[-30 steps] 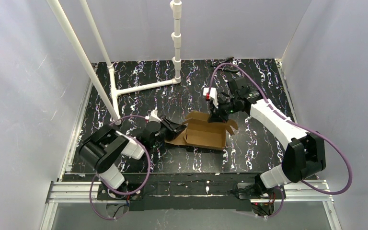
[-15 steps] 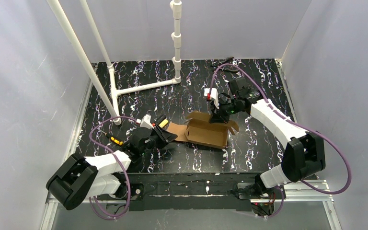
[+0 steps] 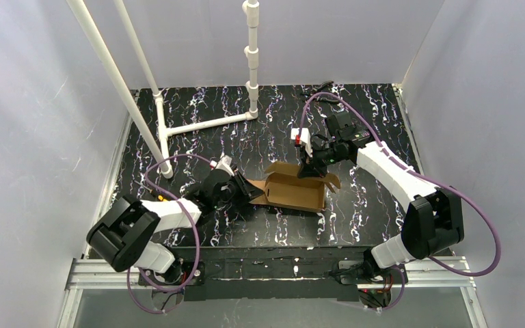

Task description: Fold the paper box

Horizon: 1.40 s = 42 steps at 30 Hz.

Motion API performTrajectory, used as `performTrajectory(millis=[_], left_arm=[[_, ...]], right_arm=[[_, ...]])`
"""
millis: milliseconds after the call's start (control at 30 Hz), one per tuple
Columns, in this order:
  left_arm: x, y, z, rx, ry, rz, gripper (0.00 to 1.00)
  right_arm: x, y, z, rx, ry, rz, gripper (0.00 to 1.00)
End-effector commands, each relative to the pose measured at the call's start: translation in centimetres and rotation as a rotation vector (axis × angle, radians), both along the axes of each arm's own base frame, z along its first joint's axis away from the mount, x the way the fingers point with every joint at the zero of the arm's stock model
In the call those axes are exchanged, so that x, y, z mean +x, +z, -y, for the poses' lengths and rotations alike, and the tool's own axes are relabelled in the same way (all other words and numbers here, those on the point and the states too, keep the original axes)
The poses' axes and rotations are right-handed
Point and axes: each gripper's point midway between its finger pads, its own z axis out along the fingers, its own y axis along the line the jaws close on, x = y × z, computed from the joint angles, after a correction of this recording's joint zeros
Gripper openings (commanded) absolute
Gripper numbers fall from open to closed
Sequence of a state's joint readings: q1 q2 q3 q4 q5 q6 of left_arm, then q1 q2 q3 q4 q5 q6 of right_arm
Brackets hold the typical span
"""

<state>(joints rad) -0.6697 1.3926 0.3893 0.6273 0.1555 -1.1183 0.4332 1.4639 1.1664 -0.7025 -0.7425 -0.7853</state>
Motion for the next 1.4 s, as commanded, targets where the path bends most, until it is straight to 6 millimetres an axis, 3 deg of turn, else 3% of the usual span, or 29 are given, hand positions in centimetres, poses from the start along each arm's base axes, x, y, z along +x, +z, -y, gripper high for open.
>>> performTrajectory(millis=[0, 267, 367, 567, 667, 833, 933, 1200, 1367], left_arm=[[0.6, 0.9, 2.1, -0.002, -0.063, 0.028, 0.17], [-0.2, -0.8, 3.9, 0.010, -0.107, -0.022, 0.17], [-0.1, -0.5, 3.2, 0.020, -0.080, 0.006, 0.17], [-0.8, 2.4, -0.1, 0.030, -0.025, 0.133, 0.21], [-1.9, 2.8, -2.0, 0.061, -0.017, 0.164, 0.29], [-3.9, -0.1, -6.4, 0.177, 0.050, 0.136, 0.49], [-4.8, -1.6, -7.9, 0.196, 0.089, 0.110, 0.62], [-4.1, -2.2, -9.6, 0.294, 0.145, 0.103, 0.83], [-3.0, -2.3, -9.5, 0.316, 0.167, 0.075, 0.89]], right_arm=[[-0.5, 0.4, -0.6, 0.027, 0.029, -0.008, 0.01], [-0.4, 0.4, -0.6, 0.027, 0.026, -0.009, 0.01], [0.1, 0.4, -0.4, 0.007, 0.008, 0.011, 0.05], [1.2, 1.2, 0.3, -0.042, -0.017, 0.067, 0.08], [1.5, 1.5, 0.2, -0.044, -0.011, 0.072, 0.09], [1.8, 1.9, -0.1, -0.037, -0.006, 0.063, 0.11], [2.0, 2.2, -0.3, -0.034, -0.007, 0.056, 0.11], [2.3, 1.9, -0.6, -0.038, -0.006, 0.030, 0.11], [2.1, 2.0, -0.8, -0.027, 0.004, 0.013, 0.10]])
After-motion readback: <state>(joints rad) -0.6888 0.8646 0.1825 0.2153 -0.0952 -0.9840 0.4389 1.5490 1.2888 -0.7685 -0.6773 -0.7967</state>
